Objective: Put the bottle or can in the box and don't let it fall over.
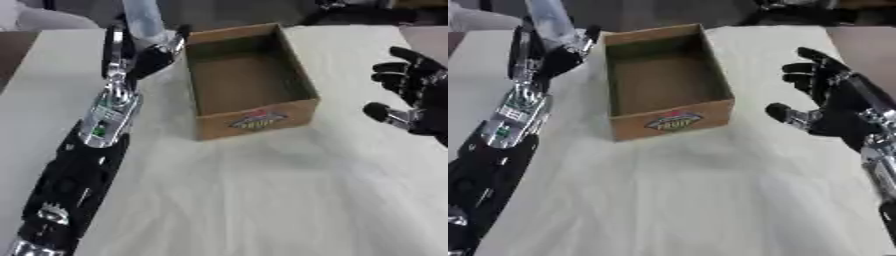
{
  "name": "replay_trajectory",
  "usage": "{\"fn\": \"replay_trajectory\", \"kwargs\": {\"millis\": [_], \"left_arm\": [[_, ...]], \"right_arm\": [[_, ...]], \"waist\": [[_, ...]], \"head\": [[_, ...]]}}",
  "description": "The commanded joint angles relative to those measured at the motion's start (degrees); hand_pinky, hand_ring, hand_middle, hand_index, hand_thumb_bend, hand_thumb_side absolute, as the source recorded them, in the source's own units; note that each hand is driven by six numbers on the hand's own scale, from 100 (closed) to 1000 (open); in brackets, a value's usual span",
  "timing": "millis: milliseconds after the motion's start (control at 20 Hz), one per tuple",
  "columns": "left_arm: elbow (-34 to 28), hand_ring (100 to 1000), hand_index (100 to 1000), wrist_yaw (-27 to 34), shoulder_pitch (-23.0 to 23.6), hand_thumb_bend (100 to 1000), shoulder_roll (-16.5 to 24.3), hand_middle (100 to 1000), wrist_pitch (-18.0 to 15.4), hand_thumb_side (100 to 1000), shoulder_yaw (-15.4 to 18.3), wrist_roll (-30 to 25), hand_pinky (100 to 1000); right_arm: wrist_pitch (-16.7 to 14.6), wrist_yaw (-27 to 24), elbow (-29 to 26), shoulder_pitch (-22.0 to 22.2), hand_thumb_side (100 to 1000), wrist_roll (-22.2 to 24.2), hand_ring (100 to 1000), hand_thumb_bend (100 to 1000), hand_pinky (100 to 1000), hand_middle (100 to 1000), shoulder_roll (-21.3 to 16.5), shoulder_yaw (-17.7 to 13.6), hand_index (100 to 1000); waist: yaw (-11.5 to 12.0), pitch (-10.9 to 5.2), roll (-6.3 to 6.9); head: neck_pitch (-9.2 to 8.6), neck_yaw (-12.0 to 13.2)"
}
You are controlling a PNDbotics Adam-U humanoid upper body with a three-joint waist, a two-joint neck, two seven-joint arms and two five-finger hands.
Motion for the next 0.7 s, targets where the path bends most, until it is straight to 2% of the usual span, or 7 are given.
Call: {"fn": "replay_trajectory", "kwargs": {"millis": [50, 200, 250, 300, 700], "left_arm": [[-1.4, 228, 148, -0.8, -1.9, 470, -1.0, 100, 0.2, 100, -0.7, -0.7, 673], [-1.1, 228, 148, -1.0, -2.5, 470, -2.0, 100, 0.2, 100, -1.0, -1.0, 672], [-0.9, 228, 148, -1.0, -2.7, 560, -2.3, 100, 0.2, 100, -1.1, -1.2, 672], [-0.8, 228, 148, -1.0, -2.9, 472, -2.5, 100, 0.3, 100, -1.2, -1.3, 672], [1.1, 233, 148, -1.9, -4.2, 484, -4.1, 100, 0.4, 100, -1.5, -1.4, 667]], "right_arm": [[-0.1, -0.5, -0.8, -1.0, 100, -0.1, 873, 618, 1000, 790, -0.6, -0.6, 976], [-0.1, -0.6, -0.8, -1.0, 100, -0.2, 873, 619, 1000, 790, -0.5, -0.7, 976], [-0.1, -0.6, -0.8, -1.0, 100, -0.2, 873, 619, 1000, 790, -0.5, -0.8, 976], [-0.2, -0.6, -0.8, -1.0, 100, -0.3, 873, 619, 1000, 790, -0.5, -0.8, 976], [-0.2, -0.9, -1.1, -1.6, 100, -0.4, 872, 619, 1000, 790, -0.2, -0.9, 976]], "waist": [[-0.4, -1.61, -0.08], [-0.8, -1.64, 0.07], [-0.9, -1.65, 0.13], [-1.1, -1.66, 0.18], [-3.2, -1.35, 0.35]], "head": [[-0.46, 0.8], [-0.51, 1.0], [-0.48, 1.0], [-0.45, 1.1], [-0.99, 1.7]]}}
